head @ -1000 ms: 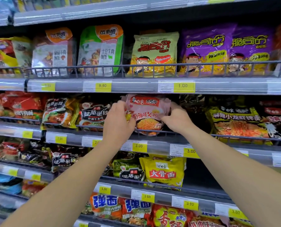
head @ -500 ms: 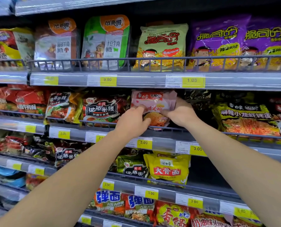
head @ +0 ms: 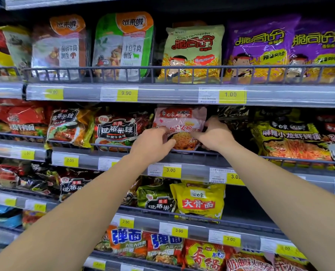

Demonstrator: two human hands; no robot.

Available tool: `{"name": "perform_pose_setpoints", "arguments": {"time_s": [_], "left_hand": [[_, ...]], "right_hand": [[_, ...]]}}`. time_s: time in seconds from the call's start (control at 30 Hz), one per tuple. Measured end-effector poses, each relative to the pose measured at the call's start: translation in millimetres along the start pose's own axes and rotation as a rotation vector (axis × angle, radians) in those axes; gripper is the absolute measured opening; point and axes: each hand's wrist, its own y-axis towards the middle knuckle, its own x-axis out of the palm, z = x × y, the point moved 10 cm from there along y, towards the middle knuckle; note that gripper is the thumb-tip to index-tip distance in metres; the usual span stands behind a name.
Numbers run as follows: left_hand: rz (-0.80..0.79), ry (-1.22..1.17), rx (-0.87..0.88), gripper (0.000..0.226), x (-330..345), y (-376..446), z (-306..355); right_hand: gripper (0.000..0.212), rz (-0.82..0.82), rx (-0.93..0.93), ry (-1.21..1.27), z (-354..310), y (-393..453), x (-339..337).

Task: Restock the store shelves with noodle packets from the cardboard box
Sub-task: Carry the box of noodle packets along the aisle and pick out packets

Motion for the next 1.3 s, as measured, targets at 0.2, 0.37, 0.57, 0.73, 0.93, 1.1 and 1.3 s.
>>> {"name": "perform_pose_setpoints", "arguments": {"time_s": [0.2,0.37,0.57,0.73,0.93,1.1,1.3], "left_hand": [[0.027,-0.007,0.027,0.037,-7.3,-3.7,-5.7],[0.056,-0.018,0.054,0.038,-15.0,-7.7,-8.5],[0.018,0.086,0.058,0.035,-9.2,-17.2,-8.7],[0.043,0.079,0.075,0.035,-17.6,-25.7,-9.1],[0.053,0.013,0.137,0.037,-29.7,-44.4,-8.6],[0.016,-0.08,0.245,0.036,-27.7,-69.0,-10.3],[-0.057,-0.116,0.24,0.051,-22.6,-97.0,-40.0]], "right_hand": [[0.03,-0.147,-0.072,-0.083,-7.7,-5.2,18.1],[0.033,-0.132,-0.114,-0.045,-15.4,-7.5,14.5],[0.04,-0.146,-0.102,-0.122,-14.3,-10.5,16.9],[0.045,-0.032,-0.001,-0.14,-3.9,-27.0,-0.4],[0.044,0.143,-0.017,-0.152,-21.5,-66.7,-18.7],[0.044,0.142,-0.033,-0.221,-42.2,-106.4,-2.4],[0.047,0.136,-0.048,-0.187,-60.8,-156.3,17.7]]}}
